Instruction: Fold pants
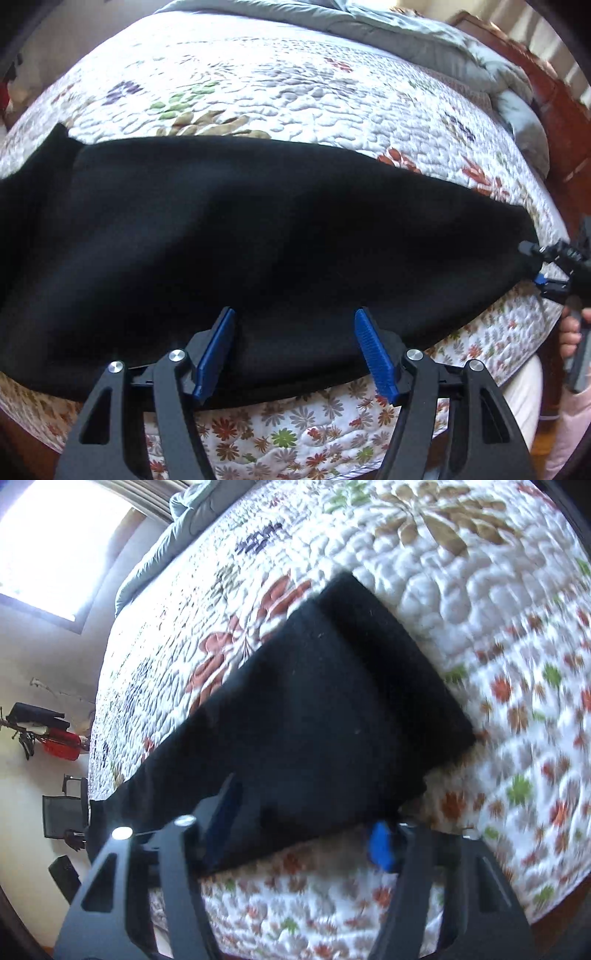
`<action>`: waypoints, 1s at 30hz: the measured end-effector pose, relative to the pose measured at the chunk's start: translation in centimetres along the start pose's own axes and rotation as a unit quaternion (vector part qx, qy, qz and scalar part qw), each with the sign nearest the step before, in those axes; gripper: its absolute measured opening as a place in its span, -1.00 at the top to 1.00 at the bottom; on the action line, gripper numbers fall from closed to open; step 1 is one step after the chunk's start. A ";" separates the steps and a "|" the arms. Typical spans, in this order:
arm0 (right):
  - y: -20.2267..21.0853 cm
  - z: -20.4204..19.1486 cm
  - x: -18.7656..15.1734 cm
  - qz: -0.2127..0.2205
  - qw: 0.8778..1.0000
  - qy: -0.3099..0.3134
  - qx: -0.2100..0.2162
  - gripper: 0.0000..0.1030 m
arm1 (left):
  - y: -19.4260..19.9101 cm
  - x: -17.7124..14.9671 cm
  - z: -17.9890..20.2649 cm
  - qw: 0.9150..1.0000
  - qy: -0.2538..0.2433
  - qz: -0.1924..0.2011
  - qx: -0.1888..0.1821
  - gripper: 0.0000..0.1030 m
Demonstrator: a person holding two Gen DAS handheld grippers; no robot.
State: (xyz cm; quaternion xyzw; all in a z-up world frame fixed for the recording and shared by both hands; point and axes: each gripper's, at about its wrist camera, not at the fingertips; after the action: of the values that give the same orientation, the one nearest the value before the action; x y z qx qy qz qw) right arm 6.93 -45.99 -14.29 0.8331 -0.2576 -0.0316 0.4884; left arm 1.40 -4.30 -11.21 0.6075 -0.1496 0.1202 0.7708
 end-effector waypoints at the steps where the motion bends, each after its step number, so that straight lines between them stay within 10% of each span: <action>1: 0.1 0.0 0.2 0.006 1.000 0.001 -0.003 0.33 | 0.0 0.1 -0.2 1.000 0.005 0.000 -0.001 -0.31; 3: 0.6 0.3 1.1 0.011 1.000 0.005 0.016 0.80 | -0.1 0.2 0.0 1.000 0.004 -0.001 0.001 -0.39; 11: 9.4 0.0 3.4 0.095 0.993 0.068 0.019 0.85 | 2.0 0.5 1.4 0.999 0.020 0.046 -0.017 -0.49; 16: 5.9 6.4 3.6 0.038 0.998 0.041 -0.043 0.81 | -0.7 0.2 1.9 1.000 0.002 0.017 0.013 -0.59; 30: 10.3 7.4 2.5 0.072 0.987 0.103 -0.099 -0.20 | -0.3 0.7 3.3 1.000 0.015 0.012 -0.004 -0.65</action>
State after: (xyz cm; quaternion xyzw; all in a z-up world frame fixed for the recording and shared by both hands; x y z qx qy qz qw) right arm 2.76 -57.06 -9.10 0.7588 -0.2610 0.0641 0.5932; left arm 1.87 -7.61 -10.52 0.6007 -0.1456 0.1375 0.7740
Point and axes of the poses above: each gripper's, at about its wrist camera, not at the fingertips, and y roughly against the way its jaws point, z to its right, x to its top
